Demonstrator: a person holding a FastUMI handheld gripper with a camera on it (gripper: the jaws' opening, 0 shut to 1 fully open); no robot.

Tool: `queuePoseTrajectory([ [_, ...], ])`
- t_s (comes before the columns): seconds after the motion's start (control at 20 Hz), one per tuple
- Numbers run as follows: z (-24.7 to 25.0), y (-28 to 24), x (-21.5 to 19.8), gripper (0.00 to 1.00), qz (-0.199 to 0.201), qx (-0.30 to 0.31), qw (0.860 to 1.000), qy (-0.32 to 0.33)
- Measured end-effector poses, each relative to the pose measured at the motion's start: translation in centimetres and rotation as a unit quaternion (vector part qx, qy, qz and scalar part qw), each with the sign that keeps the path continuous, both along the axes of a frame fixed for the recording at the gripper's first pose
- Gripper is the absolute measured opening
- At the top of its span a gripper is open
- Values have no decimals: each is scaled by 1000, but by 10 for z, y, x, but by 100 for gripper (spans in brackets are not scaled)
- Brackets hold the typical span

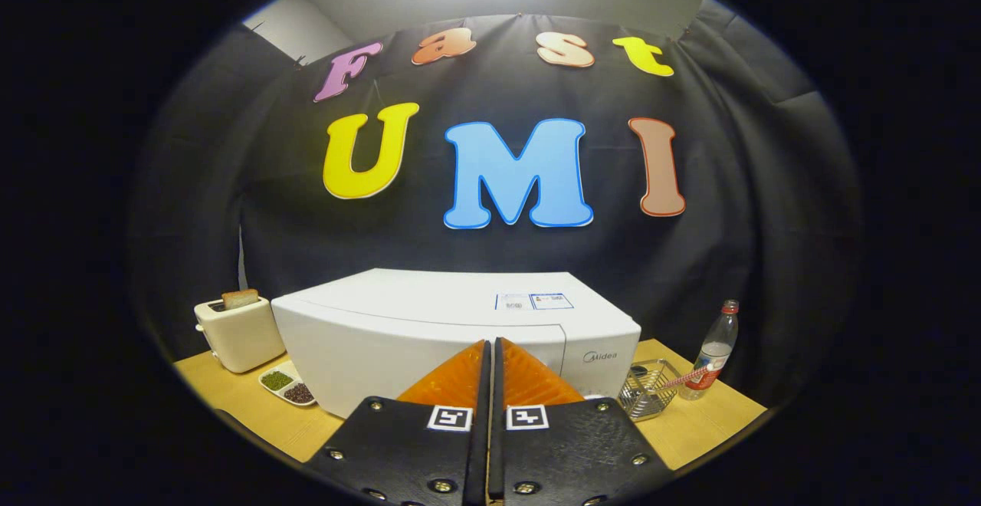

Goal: Open the microwave, put the food inside, and close the microwave door.

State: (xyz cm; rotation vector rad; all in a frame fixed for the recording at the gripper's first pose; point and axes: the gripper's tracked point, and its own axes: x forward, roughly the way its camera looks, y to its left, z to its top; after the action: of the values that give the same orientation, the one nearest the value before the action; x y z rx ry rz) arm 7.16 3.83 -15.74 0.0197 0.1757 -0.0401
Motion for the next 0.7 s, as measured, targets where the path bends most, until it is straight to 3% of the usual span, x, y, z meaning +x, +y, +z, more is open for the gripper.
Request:
queuePoseTrajectory([
  [0.4,38,15,8,2,47,37,998,-1],
  [0.55,60,-4,5,2,23,33,999,-20],
  [0.7,87,-12,2,2,26,36,999,-32],
])
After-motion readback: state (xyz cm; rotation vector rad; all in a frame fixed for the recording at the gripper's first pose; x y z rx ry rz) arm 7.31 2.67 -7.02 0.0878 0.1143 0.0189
